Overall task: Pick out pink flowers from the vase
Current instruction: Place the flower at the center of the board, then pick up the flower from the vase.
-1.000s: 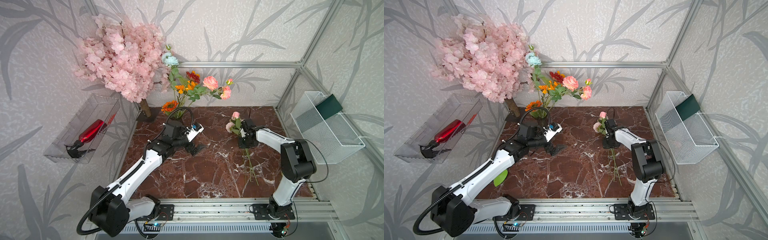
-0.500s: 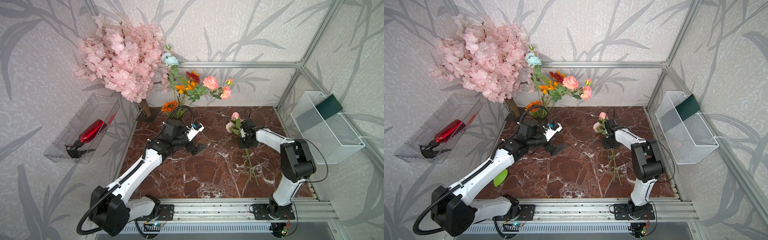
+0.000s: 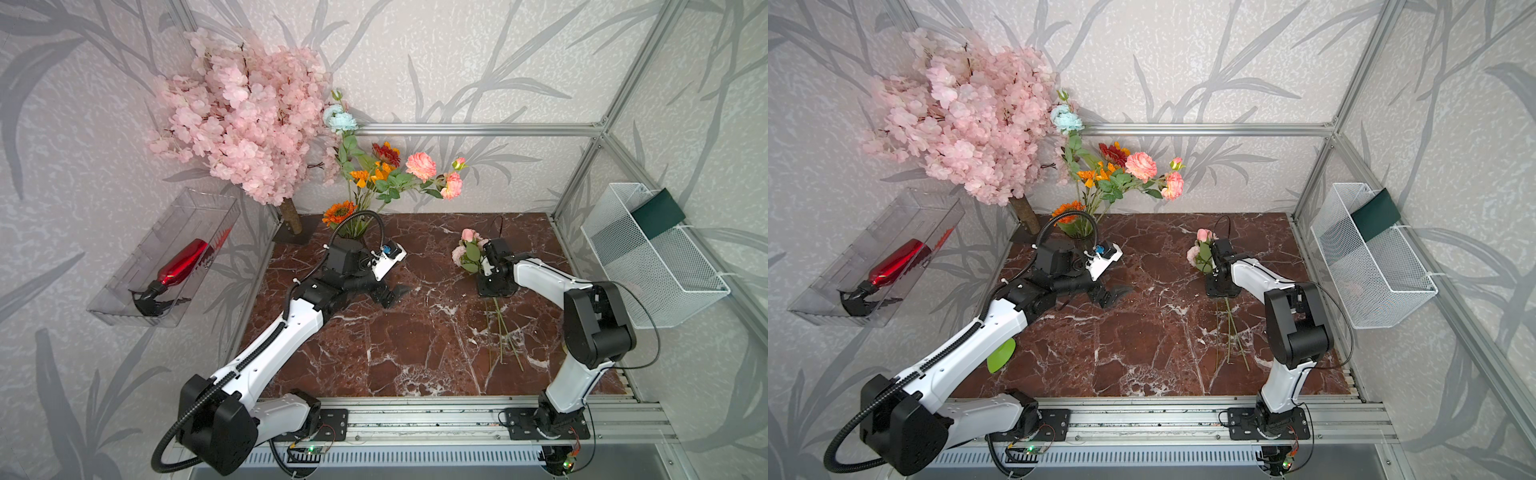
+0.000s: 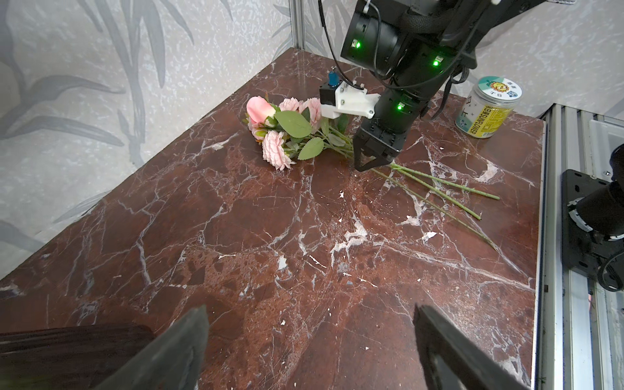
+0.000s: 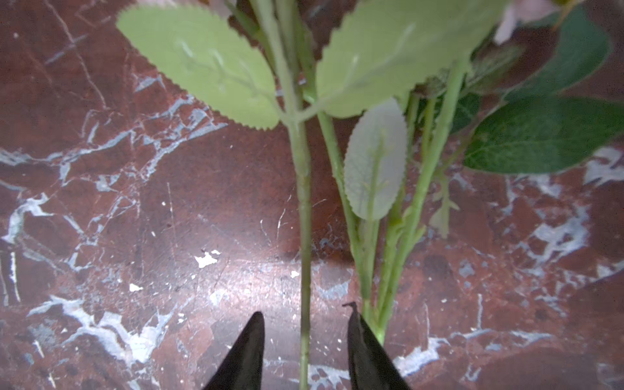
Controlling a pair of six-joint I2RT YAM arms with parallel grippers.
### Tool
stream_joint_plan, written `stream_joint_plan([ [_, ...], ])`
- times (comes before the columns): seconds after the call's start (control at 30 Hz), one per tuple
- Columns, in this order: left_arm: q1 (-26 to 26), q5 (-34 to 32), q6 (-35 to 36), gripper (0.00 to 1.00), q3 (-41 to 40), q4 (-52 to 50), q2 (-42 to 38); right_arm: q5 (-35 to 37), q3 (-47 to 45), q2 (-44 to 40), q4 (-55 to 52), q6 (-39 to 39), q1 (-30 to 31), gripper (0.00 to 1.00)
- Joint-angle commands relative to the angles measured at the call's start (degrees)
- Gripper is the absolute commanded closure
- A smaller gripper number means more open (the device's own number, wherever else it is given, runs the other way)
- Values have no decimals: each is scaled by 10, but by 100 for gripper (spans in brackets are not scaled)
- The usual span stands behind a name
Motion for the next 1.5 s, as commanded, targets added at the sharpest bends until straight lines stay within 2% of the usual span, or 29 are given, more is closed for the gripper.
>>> stream_joint_plan([
  [0.0, -1, -5, 6, 4, -9, 12, -11, 7, -4, -47, -7, 6, 3, 52],
  [0.3, -1, -23, 10, 6, -11, 14, -12, -37, -4, -128, -4, 6, 3, 46],
  [0.47, -1, -63, 5, 10, -41, 64, -37, -124, -106, -272, 127, 1, 5, 25],
  [0.53, 0, -99, 3, 13, -53, 85, -53, -140, -159, -342, 198, 26, 6, 16],
  [0.7, 2, -212, 24, 23, -88, 140, -100, -197, -210, -434, 254, 55, 14, 1],
  [0.8, 9, -255, 53, 27, -107, 171, -129, -208, -217, -454, 265, 58, 40, 1],
  [0.87, 23, -242, 73, 28, -116, 185, -145, -219, -227, -460, 291, 64, 60, 1],
  [0.93, 49, -199, 92, 29, -124, 190, -157, -229, -242, -459, 336, 81, 83, 1],
  [1.07, 110, -105, 84, 29, -148, 251, -162, -223, -257, -443, 403, 95, 138, 1],
  [1.13, 127, -79, 86, 29, -152, 285, -149, -212, -254, -426, 420, 91, 172, 1],
  [1.37, 132, -60, 110, 40, -82, 286, -51, -204, -251, -378, 482, 105, 242, 1],
  [1.47, 132, -76, 115, 44, -58, 304, -12, -197, -256, -366, 511, 112, 259, 1],
])
